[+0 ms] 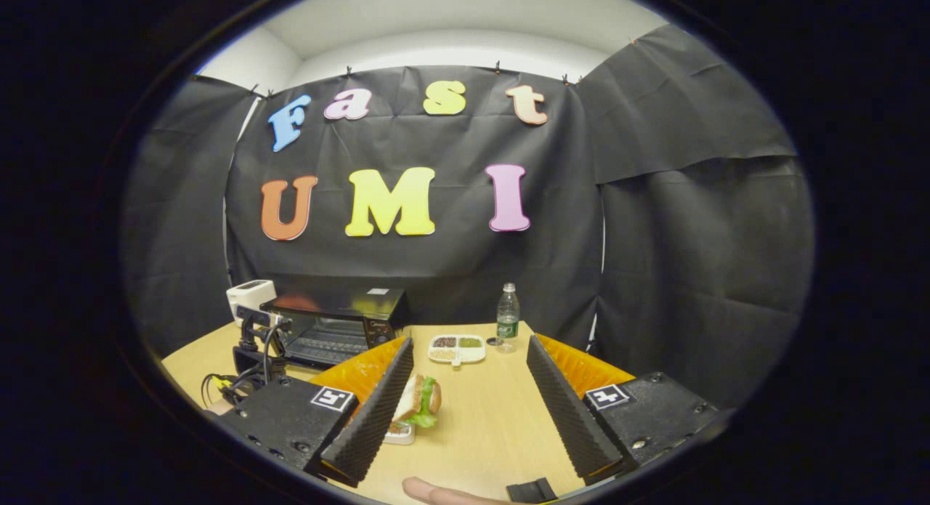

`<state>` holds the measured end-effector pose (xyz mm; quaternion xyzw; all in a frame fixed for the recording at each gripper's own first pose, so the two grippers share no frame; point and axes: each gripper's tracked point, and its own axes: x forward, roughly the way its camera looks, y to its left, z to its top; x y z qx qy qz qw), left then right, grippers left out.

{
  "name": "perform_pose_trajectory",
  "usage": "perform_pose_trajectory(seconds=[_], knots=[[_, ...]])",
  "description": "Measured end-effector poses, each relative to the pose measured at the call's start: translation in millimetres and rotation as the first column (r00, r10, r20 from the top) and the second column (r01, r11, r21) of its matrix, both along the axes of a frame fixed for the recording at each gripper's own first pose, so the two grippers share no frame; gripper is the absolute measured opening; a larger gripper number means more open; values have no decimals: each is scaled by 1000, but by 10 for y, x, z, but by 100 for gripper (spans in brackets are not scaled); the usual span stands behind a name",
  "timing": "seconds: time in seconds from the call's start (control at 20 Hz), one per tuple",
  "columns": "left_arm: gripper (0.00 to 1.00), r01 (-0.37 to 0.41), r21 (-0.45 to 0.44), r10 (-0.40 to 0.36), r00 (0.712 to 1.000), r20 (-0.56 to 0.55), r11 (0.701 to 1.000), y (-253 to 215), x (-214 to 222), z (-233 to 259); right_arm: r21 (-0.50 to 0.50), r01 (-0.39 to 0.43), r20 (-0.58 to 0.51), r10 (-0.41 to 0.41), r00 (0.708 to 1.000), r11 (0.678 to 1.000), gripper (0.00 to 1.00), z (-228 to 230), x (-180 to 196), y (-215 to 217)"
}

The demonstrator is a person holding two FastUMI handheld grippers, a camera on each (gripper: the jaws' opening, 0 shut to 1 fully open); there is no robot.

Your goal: Open the electric oven with the left hand, put the food in, and close the electric oven.

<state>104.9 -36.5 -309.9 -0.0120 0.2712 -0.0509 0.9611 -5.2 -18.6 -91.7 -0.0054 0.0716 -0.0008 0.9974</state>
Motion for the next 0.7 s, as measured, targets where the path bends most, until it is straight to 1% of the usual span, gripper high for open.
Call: perform_pose_trajectory(seconds=[0.1, 0.2, 0.25, 0.3, 0.5, 0.7], knots=[[93, -1, -10, 1, 999, 34, 1000, 13, -25, 178, 4, -5, -4, 5, 1000, 1000, 96, -1, 48, -11], [93, -4, -27, 7, 995, 103, 1000, 23, -61, 466, 5, -9, -14, 9, 1000, 1000, 97, -15, 126, -33], [82, -7, -29, 11, 991, 137, 1000, 42, -105, 623, -2, -15, -19, 15, 1000, 1000, 97, -21, 174, -39], [93, -9, -32, 15, 985, 169, 999, 62, -154, 790, -4, -26, -26, 26, 999, 1000, 96, -25, 215, -27], [92, -23, -37, 32, 961, 274, 999, 161, -408, 1448, 4, -82, -89, 82, 993, 997, 96, -155, 453, -46], [92, -37, -3, 35, 919, 393, 999, 258, -733, 2070, 17, -111, -170, 112, 979, 994, 97, -333, 766, -155]])
